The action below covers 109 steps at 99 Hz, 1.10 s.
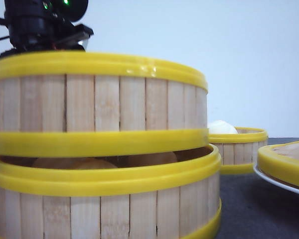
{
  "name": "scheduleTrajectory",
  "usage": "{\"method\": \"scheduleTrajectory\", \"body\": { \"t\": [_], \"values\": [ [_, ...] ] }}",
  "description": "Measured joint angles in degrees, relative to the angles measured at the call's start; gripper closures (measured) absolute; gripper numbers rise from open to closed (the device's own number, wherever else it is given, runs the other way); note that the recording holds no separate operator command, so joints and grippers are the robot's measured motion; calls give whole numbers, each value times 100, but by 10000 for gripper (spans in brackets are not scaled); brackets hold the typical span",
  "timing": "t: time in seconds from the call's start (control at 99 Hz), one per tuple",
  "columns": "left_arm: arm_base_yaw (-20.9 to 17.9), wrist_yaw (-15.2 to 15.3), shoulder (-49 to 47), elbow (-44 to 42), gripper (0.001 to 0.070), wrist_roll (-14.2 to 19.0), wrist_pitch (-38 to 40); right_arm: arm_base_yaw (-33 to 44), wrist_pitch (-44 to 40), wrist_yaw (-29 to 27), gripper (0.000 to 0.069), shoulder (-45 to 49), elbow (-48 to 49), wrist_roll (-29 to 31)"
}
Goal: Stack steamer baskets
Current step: 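Lift the basket with the left gripper and set it onto the front basket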
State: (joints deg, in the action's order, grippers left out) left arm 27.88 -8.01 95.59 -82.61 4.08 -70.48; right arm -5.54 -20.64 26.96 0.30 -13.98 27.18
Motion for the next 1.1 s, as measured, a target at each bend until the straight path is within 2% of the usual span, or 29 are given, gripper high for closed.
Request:
{"method": "scheduleTrajectory", "body": {
  "t": [0.333, 0.929, 1.03, 1.101],
  "values": [
    [164, 109, 13, 0, 682, -4, 144, 0, 2, -2, 681, 0, 0, -35],
    [238, 173, 90, 0, 682, 0, -162, 0, 0, -2, 681, 0, 0, -42],
    [238, 168, 90, 0, 667, 2, -164, 0, 0, -2, 681, 0, 0, -42],
    [238, 168, 90, 0, 611, 7, -179, 0, 0, -2, 681, 0, 0, -42]
  ]
}}
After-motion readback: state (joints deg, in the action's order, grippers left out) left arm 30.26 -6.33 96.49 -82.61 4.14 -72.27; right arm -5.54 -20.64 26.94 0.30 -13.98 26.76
